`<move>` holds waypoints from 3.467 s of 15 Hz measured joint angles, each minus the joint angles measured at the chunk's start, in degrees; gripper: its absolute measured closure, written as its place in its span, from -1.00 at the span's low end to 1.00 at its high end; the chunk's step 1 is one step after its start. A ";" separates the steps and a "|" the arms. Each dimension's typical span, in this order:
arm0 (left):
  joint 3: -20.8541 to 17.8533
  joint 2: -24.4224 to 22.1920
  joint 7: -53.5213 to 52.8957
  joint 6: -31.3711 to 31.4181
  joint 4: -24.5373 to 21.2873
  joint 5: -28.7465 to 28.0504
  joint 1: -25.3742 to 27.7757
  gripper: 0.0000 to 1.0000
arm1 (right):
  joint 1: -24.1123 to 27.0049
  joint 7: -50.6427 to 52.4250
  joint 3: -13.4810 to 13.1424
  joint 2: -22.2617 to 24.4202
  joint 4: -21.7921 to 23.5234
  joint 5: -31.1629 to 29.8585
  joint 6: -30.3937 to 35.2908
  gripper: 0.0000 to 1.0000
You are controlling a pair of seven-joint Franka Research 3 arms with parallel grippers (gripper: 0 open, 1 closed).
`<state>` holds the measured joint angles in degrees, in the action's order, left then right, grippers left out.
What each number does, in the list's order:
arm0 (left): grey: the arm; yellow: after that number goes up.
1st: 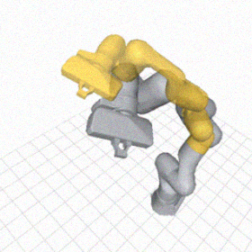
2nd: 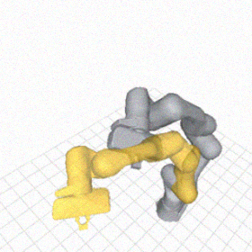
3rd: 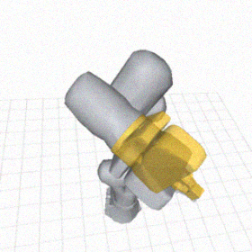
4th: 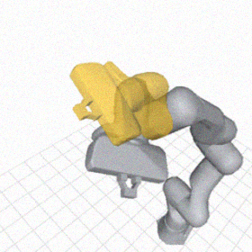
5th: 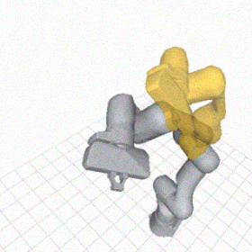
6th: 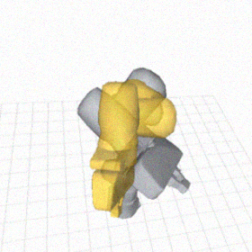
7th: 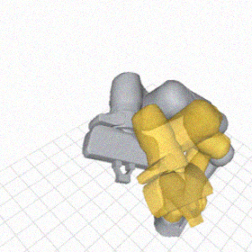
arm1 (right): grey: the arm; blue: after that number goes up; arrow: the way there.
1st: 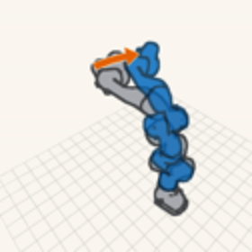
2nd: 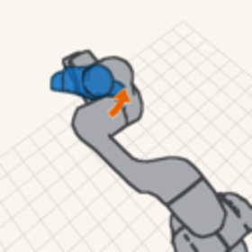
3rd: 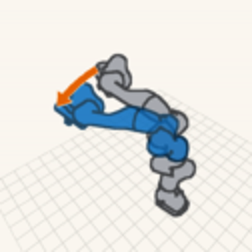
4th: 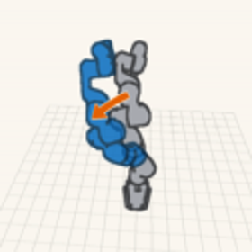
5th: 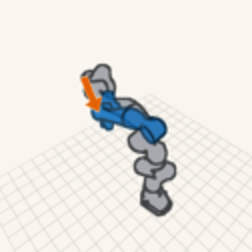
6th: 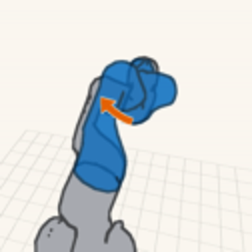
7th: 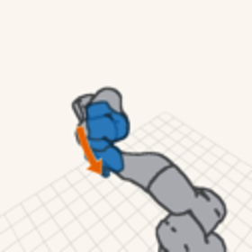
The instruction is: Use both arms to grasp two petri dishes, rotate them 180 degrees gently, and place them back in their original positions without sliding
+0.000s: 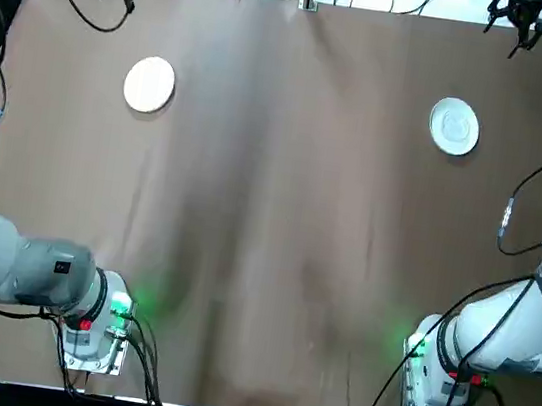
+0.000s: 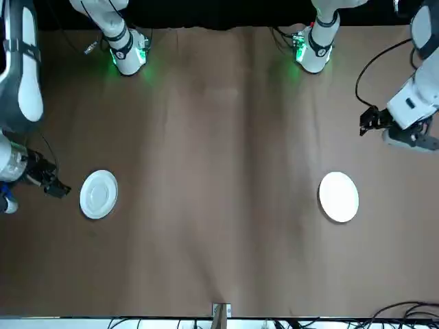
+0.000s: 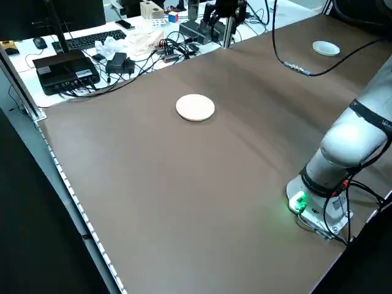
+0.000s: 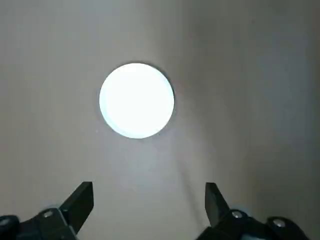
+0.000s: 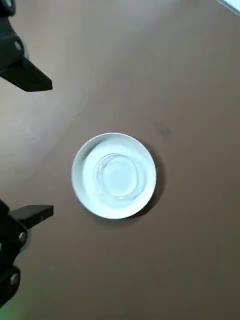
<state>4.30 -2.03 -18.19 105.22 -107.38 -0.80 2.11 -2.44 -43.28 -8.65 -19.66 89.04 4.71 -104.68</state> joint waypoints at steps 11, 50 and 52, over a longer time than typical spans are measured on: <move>-0.07 12.49 -38.65 16.77 -4.33 -0.14 0.26 -0.98 | 2.09 -25.86 -0.04 -10.61 3.43 0.52 -14.50 -1.00; 0.31 30.47 -66.00 45.42 -13.22 -5.41 7.49 0.06 | 2.86 -34.02 0.14 -19.17 9.93 8.54 -26.01 0.48; 0.43 30.46 -66.00 45.48 -13.18 -5.41 7.49 0.20 | 2.85 -34.01 0.13 -19.30 9.93 8.49 -26.29 0.48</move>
<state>4.73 28.43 -84.19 150.69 -120.56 -6.21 9.59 0.42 -77.30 -8.52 -38.96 98.96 13.19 -130.96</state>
